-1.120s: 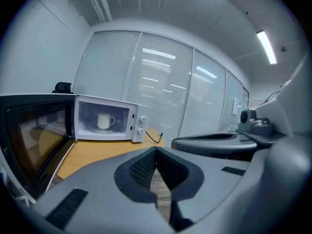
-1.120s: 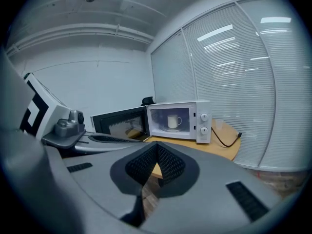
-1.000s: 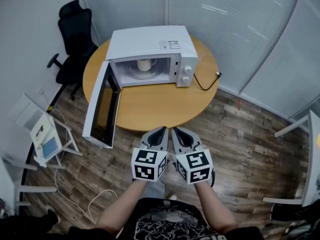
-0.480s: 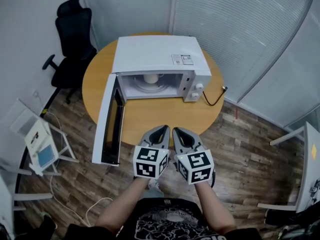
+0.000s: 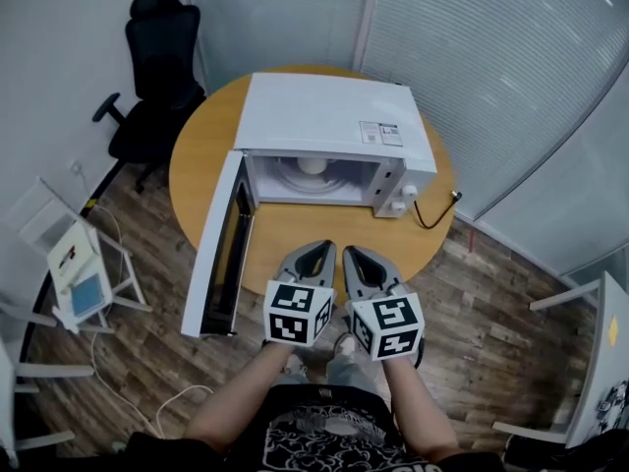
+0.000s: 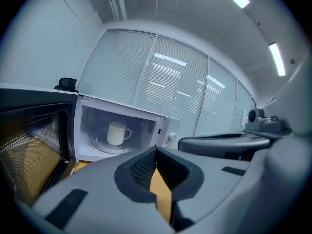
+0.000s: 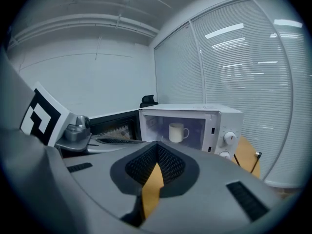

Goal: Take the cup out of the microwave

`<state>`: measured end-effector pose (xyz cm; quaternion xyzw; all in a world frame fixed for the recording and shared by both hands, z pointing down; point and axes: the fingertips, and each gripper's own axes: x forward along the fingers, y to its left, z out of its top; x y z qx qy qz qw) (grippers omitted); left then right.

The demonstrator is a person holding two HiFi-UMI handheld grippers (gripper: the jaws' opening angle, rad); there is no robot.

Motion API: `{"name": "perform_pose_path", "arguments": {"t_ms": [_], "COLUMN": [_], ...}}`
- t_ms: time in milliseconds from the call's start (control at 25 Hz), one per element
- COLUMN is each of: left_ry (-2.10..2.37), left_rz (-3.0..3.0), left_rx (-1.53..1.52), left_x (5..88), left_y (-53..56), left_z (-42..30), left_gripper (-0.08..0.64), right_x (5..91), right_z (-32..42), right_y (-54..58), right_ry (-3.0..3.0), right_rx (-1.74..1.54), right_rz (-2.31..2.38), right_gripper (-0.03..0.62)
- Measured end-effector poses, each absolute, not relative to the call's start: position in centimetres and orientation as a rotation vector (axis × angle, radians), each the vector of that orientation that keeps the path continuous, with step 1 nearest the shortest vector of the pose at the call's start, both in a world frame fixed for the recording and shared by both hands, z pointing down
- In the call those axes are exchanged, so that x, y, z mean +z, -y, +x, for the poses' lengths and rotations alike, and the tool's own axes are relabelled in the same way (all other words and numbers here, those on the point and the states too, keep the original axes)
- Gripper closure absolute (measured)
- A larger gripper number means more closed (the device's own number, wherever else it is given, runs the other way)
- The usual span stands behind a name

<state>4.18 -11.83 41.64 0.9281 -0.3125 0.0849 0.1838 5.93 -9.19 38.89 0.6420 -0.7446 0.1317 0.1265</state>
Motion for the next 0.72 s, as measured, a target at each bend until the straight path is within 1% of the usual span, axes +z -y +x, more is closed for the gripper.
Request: {"name": "perform_pose_path", "arguments": {"t_ms": [720], "left_ry": [1.222], "left_rz": [2.574], "left_rx": [0.233], "left_x": [43.2], "left_y": [20.8], "left_z": [10.6], "left_gripper": [0.548], "right_x": [39.8], "right_z": [12.7], "right_y": [18.0], "right_ry": [2.435], "right_rx": [0.356], "right_rz": [1.570], "right_gripper": [0.577]}}
